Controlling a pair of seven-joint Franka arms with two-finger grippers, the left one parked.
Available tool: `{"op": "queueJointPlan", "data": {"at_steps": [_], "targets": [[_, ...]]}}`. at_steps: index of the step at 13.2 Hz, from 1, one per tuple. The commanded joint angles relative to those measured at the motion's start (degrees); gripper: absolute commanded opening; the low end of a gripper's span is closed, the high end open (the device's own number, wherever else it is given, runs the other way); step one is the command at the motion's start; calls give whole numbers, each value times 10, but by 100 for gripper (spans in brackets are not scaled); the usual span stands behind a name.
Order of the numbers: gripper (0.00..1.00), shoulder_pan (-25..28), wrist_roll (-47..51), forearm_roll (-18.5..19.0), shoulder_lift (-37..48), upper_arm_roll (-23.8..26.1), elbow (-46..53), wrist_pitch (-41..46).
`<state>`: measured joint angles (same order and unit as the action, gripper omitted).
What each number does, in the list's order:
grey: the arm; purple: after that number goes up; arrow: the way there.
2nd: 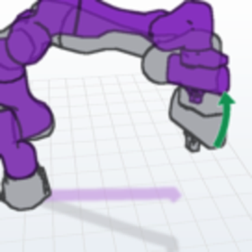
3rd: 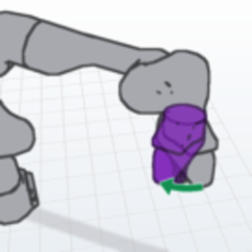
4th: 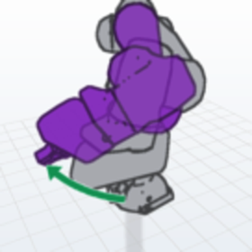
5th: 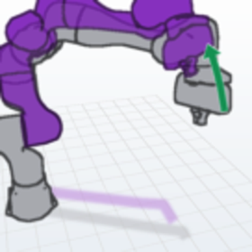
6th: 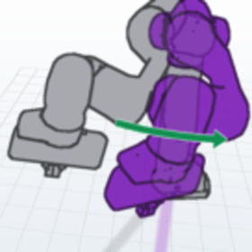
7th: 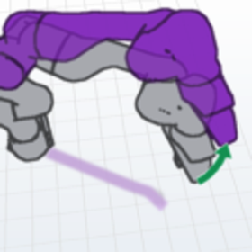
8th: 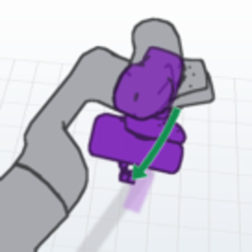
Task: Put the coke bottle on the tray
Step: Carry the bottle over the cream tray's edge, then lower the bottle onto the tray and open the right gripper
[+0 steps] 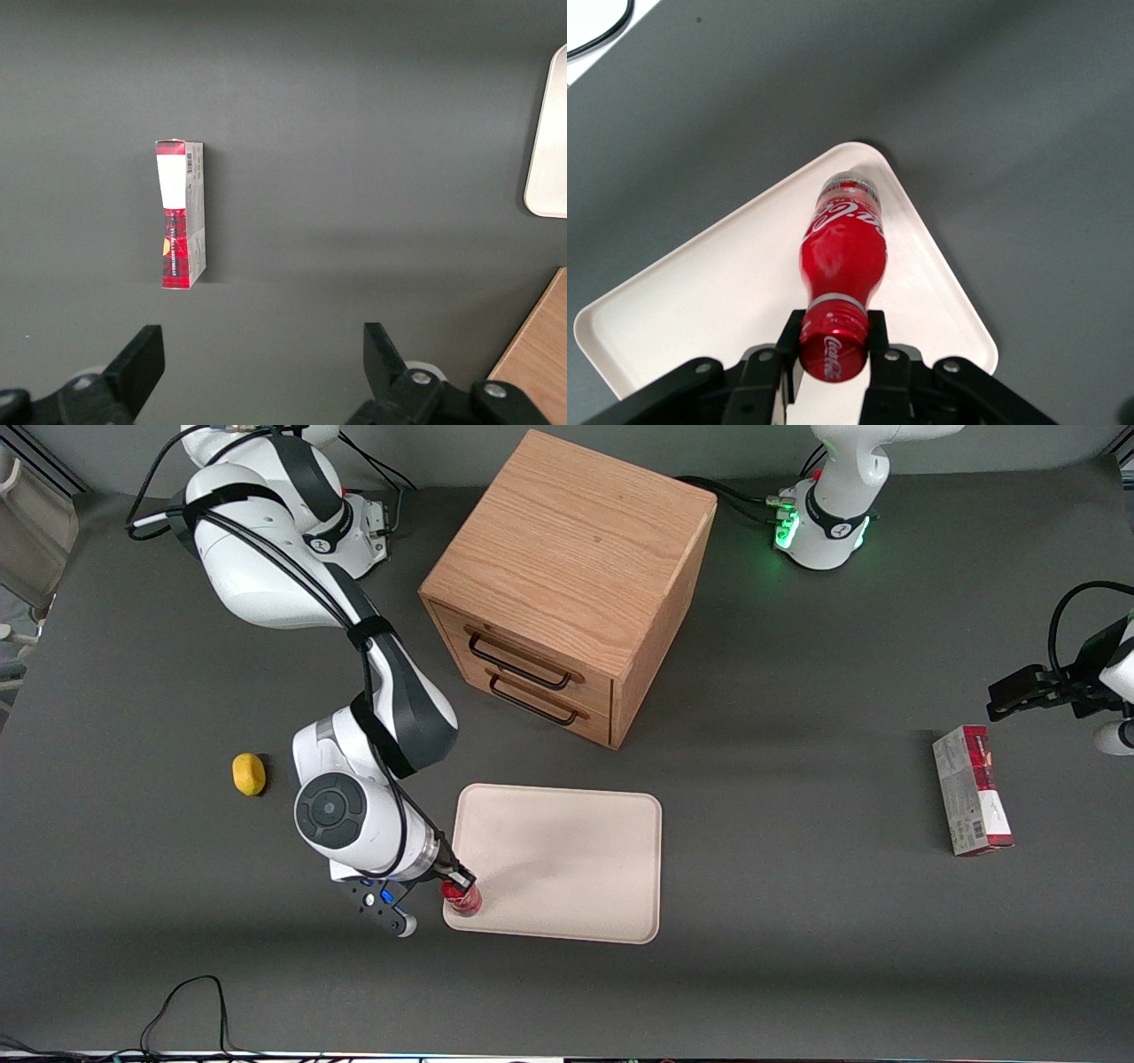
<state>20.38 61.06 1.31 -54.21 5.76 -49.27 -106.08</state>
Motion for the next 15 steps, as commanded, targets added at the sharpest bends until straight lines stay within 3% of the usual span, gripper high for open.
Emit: {"op": "queueJointPlan", "data": {"at_steps": [1,3,4,5,12,15], "targets": [[0,0,19,6,-17,2,26,-7],[0,-2,21,-15,-18,2,25,-9],[12,-9,21,-23,-19,2,25,-9],[99,-12,16,-25,-19,1,22,-10],[100,-21,7,-26,-8,0,21,-3],[100,-51,-120,-31,25,2,19,93]]}}
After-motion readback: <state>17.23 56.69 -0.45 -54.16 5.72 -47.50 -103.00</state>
